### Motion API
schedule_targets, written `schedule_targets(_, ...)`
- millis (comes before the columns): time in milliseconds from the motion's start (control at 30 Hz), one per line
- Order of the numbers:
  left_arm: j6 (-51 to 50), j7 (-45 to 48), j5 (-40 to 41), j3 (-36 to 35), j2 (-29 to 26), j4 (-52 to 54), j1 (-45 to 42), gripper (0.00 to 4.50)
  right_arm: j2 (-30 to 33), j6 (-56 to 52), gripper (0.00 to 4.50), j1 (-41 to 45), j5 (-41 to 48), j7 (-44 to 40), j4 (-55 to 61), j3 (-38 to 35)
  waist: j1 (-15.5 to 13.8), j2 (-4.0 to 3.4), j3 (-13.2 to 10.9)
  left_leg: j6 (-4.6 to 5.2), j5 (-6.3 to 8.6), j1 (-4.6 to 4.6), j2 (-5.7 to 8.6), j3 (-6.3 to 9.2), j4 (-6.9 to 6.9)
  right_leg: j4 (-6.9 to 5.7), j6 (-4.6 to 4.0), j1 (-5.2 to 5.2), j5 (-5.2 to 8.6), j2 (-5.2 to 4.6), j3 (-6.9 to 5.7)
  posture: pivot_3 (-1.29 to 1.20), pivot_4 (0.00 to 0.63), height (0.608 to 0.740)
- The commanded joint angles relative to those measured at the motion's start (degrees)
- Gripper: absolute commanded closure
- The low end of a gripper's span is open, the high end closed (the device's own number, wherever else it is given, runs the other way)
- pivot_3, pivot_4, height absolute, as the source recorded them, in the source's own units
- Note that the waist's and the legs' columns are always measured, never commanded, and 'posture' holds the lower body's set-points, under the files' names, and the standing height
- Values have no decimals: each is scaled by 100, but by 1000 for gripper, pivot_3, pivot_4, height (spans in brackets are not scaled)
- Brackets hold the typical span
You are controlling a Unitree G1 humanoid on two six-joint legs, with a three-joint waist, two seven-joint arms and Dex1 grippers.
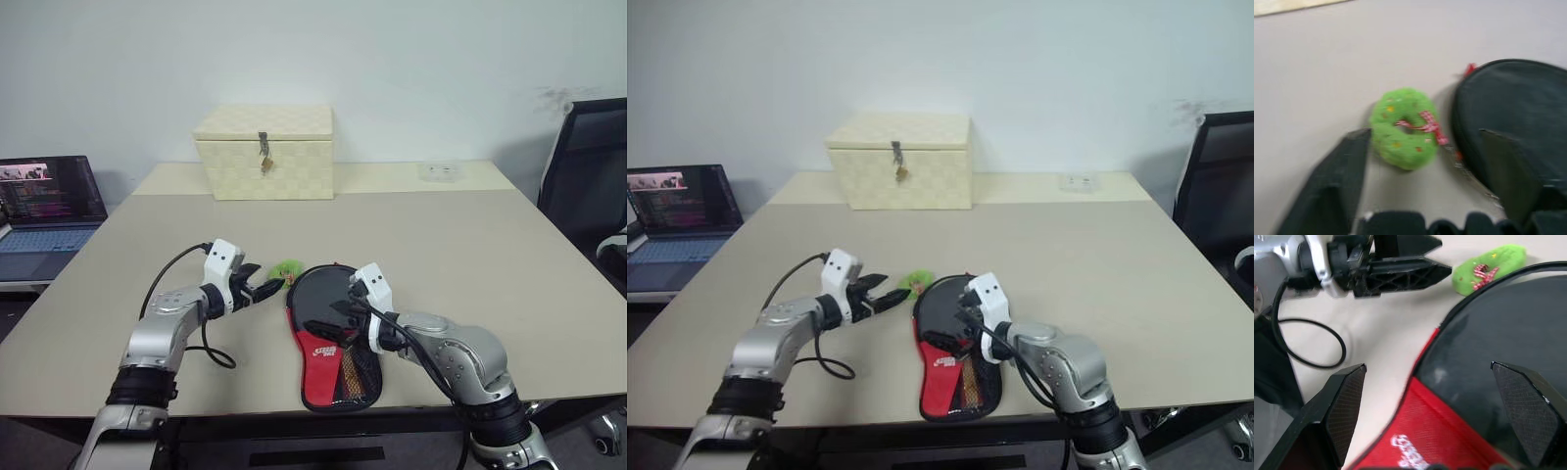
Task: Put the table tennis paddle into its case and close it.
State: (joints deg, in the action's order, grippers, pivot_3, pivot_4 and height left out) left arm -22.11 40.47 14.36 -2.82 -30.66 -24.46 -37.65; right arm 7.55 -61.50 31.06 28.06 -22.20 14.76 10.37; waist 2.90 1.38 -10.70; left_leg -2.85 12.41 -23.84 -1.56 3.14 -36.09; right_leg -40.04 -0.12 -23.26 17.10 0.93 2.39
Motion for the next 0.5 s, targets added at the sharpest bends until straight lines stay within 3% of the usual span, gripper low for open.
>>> schedule_targets(33,368,-79,-277,95,159,-788,-673,30,-67,201,0,128,-87,42,17,32,-14,1,1,0,0,0,2,1,0,-2,0,0,0,0,-2,0,150,740)
schedule_targets(333,958,343,-804,353,511,-3349,-1986,30,-116,216,0,176,-182,72,-60,56,5,1,1,0,0,-1,11,-7,1,1,0,-1,-1,3,-13,0,150,740)
schedule_targets(500,1213,410,-1070,392,615,-4144,-2266,30,-114,178,0,129,-193,119,21,20,-1,2,1,0,0,-1,11,-5,0,-1,0,-2,-1,4,-16,0,150,740)
